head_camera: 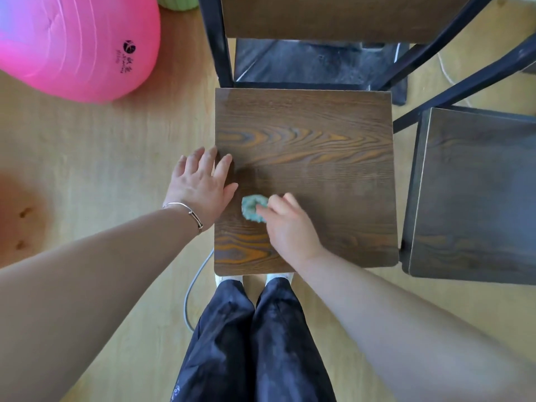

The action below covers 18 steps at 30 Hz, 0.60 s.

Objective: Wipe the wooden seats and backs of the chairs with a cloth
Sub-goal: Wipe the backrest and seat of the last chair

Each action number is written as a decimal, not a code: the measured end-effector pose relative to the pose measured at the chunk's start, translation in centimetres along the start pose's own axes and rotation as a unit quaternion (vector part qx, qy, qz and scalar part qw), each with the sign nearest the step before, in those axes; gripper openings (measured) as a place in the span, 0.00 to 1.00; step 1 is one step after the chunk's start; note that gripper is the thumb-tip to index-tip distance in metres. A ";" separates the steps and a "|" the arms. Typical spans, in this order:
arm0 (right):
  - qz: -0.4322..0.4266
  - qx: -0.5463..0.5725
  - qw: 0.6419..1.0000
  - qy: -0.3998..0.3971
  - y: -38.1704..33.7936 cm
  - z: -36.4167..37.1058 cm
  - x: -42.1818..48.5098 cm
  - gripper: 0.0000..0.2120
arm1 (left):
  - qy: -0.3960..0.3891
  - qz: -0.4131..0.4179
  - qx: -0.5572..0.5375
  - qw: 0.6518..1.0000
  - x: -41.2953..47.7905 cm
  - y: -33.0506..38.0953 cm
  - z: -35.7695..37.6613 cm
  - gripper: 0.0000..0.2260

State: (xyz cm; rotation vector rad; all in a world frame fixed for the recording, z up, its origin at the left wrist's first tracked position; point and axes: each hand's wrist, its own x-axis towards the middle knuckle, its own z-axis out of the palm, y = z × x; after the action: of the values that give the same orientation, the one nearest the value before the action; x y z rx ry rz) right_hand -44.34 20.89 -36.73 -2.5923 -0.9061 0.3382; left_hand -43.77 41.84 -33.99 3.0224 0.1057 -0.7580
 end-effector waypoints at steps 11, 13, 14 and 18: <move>0.227 0.045 0.956 0.183 8.1 -4.2 -2.1 0.14 | 0.012 0.013 -0.005 1.000 -3.1 0.3 1.5 0.27; 0.324 0.036 0.929 0.175 10.7 -4.8 -2.2 0.14 | 0.014 0.013 -0.008 1.000 -3.4 0.2 1.7 0.27; 0.353 0.036 0.920 0.168 11.3 -4.7 -2.2 0.14 | 0.015 0.011 -0.010 1.000 -3.5 0.1 1.8 0.27; 0.357 0.032 0.922 0.143 8.8 -3.6 -1.6 0.15 | 0.014 0.008 -0.012 1.000 -4.3 0.1 1.7 0.27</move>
State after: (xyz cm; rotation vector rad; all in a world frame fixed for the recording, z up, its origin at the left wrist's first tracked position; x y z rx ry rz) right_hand -39.53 12.51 -37.02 -2.7194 0.1739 0.1552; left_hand -48.31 41.39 -33.43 3.0081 0.0887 -0.7089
